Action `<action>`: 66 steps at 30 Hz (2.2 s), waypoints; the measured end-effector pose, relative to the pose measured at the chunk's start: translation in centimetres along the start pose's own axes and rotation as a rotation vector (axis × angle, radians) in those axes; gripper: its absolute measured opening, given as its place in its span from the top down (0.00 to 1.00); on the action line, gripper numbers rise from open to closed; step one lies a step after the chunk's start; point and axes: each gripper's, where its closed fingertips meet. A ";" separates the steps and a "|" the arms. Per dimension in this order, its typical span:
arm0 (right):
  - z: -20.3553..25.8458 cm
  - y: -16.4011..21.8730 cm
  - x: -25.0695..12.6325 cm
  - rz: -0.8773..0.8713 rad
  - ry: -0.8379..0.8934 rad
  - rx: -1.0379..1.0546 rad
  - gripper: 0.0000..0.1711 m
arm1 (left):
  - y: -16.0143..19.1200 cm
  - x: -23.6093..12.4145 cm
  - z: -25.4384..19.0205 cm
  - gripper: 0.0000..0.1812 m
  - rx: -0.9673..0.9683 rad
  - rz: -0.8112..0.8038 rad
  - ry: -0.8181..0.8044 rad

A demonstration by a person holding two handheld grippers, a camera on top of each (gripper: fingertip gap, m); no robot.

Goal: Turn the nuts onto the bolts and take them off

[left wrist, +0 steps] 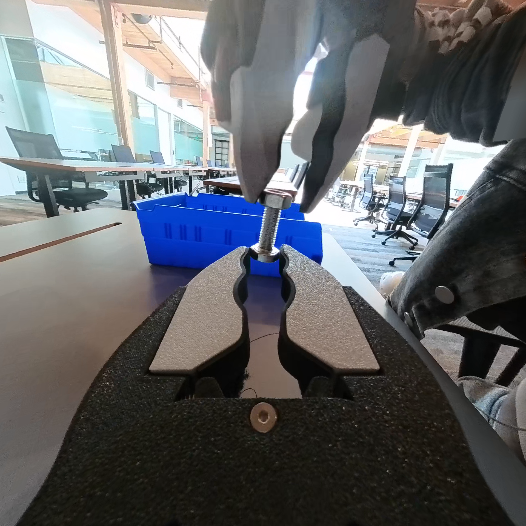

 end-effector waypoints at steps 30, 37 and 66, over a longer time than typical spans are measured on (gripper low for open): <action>-0.1 -0.1 -0.2 -0.036 -0.023 -0.062 0.82 | 0.2 0.2 -0.1 0.90 0.012 0.015 -0.001; -0.7 -0.6 0.2 -0.082 -0.027 -0.113 0.89 | 0.1 0.1 -0.1 0.90 0.011 0.013 -0.002; -0.9 -0.4 0.8 0.014 0.039 -0.186 0.89 | 0.2 0.1 0.0 0.90 0.002 0.012 -0.002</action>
Point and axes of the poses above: each gripper's, where its closed fingertips meet, x out along the fingers, y out of its underside, z = x × y across the jaws, and after that the axes turned 1 degree about z, right-handed
